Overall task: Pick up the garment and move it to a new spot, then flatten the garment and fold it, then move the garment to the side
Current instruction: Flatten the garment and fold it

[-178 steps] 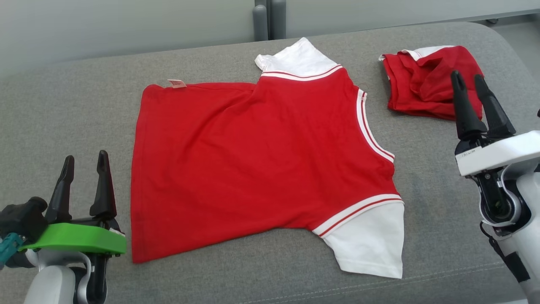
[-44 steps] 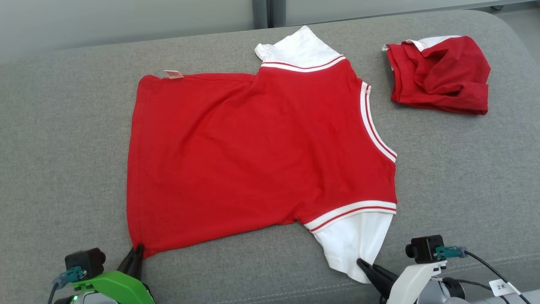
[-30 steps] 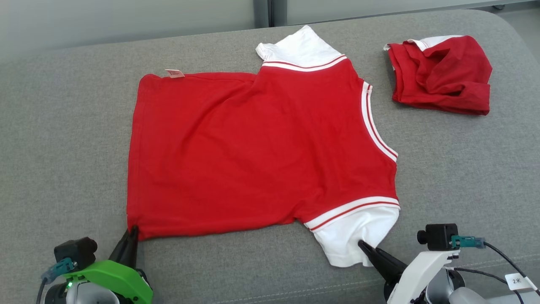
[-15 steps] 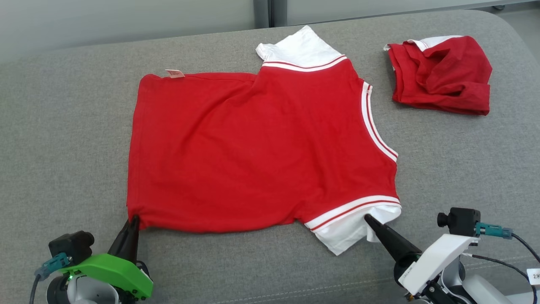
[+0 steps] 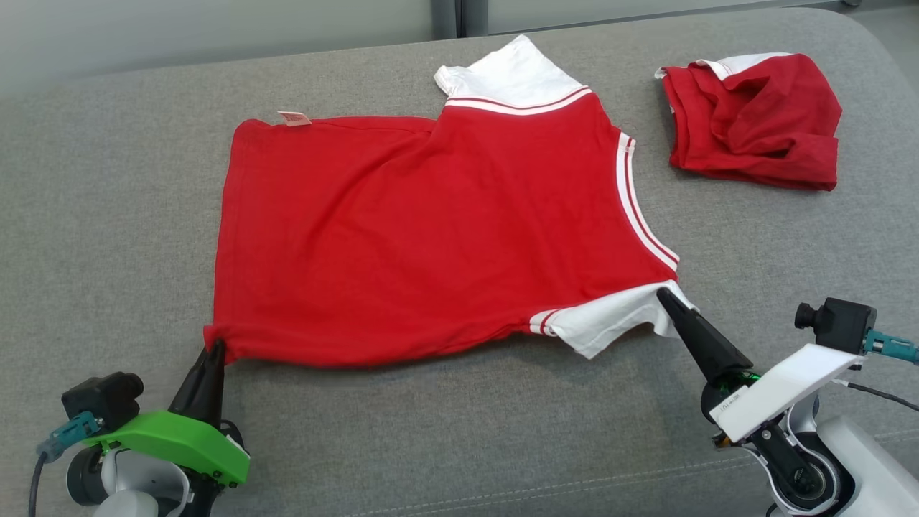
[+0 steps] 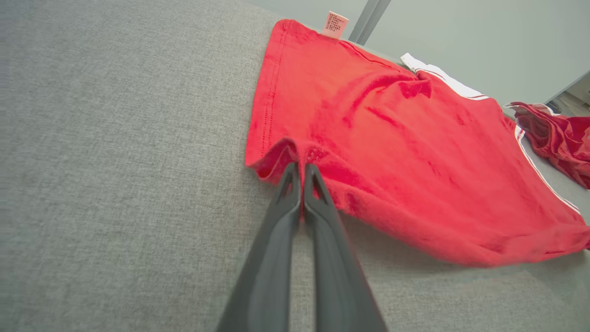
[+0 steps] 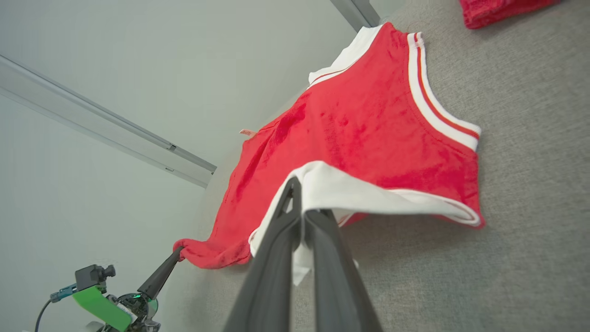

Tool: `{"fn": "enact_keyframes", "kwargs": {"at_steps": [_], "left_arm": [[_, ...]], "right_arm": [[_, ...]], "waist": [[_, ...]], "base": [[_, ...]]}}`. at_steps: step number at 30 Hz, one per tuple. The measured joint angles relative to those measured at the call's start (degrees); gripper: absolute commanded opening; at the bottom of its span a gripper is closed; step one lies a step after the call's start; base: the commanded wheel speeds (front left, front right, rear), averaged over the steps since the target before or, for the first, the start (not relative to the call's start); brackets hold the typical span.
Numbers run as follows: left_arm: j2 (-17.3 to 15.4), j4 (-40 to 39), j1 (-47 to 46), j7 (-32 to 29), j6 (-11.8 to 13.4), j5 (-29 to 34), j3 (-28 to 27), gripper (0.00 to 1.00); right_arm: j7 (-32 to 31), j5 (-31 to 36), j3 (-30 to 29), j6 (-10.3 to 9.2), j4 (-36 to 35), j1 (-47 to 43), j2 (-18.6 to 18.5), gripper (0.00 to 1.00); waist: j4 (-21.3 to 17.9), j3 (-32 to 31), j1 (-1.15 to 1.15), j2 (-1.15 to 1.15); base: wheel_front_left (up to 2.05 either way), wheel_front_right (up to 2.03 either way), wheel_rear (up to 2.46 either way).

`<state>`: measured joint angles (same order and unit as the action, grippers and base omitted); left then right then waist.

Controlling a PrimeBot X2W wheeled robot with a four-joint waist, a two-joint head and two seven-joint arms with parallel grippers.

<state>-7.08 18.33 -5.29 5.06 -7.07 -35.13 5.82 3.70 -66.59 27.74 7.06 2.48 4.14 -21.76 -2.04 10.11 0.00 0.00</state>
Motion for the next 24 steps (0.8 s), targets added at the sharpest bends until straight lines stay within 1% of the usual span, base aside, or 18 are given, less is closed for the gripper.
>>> {"fn": "enact_keyframes", "kwargs": {"at_steps": [2,8,16,24], "left_arm": [[-0.52,0.07,0.0,-0.07,0.0,0.0,-0.33,0.0],[-0.64,0.03,0.0,-0.07,0.08,-0.43,-1.11,0.0],[-0.99,-1.15,-0.32,-1.1,0.09,-0.43,-0.56,0.0],[-1.29,-3.92,-4.86,-1.65,0.09,-0.42,-0.03,0.0]], "right_arm": [[0.66,-0.05,0.01,0.0,0.15,0.09,-0.52,0.0],[2.91,-0.78,-0.41,0.0,0.62,0.2,-1.18,0.0],[4.45,-1.04,-0.33,0.0,0.6,2.61,-1.65,0.0],[5.38,-1.03,-0.62,0.0,1.32,6.6,-3.31,0.0]], "waist": [[0.14,0.24,0.0,0.0],[0.58,0.58,0.0,0.0],[0.63,1.76,0.0,0.0],[0.78,4.69,0.0,0.0]], "base": [[0.0,0.0,0.0],[0.0,0.0,0.0],[0.0,0.0,0.0],[0.0,0.0,0.0]]}}
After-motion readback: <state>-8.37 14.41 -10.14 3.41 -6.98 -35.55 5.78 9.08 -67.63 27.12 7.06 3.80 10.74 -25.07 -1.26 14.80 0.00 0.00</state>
